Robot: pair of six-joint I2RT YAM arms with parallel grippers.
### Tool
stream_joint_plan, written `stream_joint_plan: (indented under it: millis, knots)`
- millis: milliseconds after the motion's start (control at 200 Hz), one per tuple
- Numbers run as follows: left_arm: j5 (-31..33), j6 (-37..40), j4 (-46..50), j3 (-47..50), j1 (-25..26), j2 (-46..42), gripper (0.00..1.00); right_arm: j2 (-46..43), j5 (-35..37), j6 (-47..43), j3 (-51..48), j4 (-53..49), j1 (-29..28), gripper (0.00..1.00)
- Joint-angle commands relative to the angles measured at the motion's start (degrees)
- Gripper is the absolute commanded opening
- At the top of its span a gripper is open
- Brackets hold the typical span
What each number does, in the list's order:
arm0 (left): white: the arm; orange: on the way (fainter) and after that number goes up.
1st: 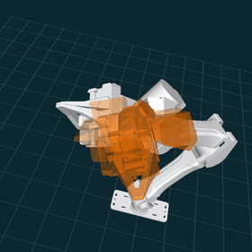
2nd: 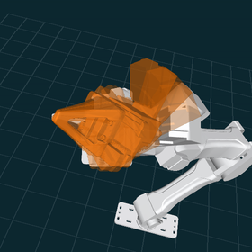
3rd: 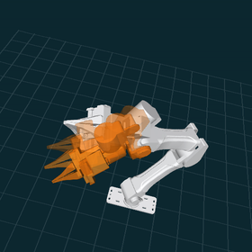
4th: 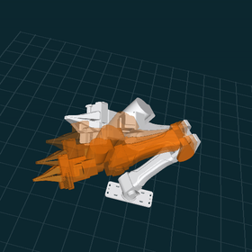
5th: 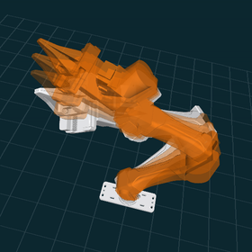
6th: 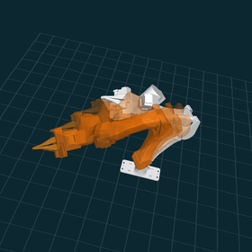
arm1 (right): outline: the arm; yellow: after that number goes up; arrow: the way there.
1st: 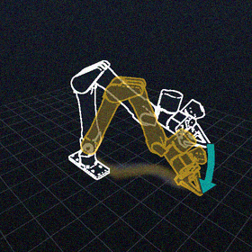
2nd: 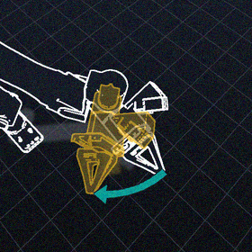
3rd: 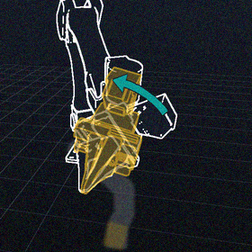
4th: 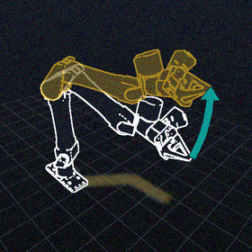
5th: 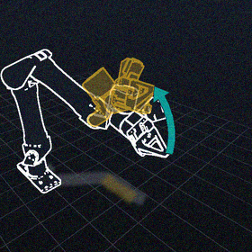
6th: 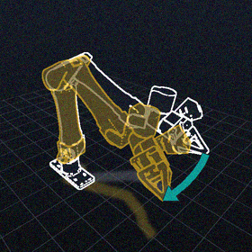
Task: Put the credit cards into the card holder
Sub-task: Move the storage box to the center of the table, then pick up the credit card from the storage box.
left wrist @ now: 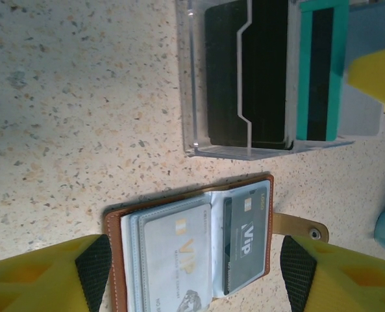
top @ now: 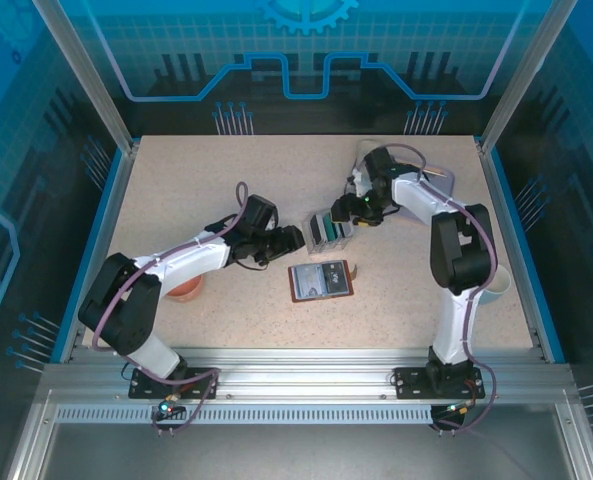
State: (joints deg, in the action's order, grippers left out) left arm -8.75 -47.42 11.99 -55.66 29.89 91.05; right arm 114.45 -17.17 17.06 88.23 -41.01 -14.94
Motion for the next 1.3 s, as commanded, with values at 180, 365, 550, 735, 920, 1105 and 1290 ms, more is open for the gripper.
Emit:
stream_joint_plan:
  millis: [180,365,550,735,920,1105,1290]
  knots:
    - [-3.04,-5.54,-4.59,3.19,-5.72,-0.33,0.73,-7.82,27.45,-0.18,5.83,-8.43,-10.43,0.68]
    - [-2.87,-6.06,-4.39,2.53,-7.00,-0.33,0.73,-1.94,31.23,0.69,11.17,-9.52,-17.71,0.57]
    - [-1.43,-6.28,-4.24,3.75,-7.67,-1.97,0.78,5.54,33.84,1.91,17.22,-12.47,-21.05,0.50]
    - [-0.69,-5.81,-4.46,5.66,-7.92,-3.49,0.86,9.96,36.77,2.67,19.69,-13.39,-22.10,0.46]
    - [2.05,-6.81,-4.60,7.90,-8.14,-5.73,0.89,12.44,37.90,2.80,20.82,-14.18,-22.62,0.46]
    - [3.57,-7.12,-4.38,9.12,-8.36,-7.28,0.89,14.94,41.46,2.32,22.19,-15.43,-23.75,0.46]
    - [4.41,-7.34,-4.42,9.74,-8.37,-8.28,0.89,16.87,47.42,2.20,23.64,-16.81,-24.98,0.47]
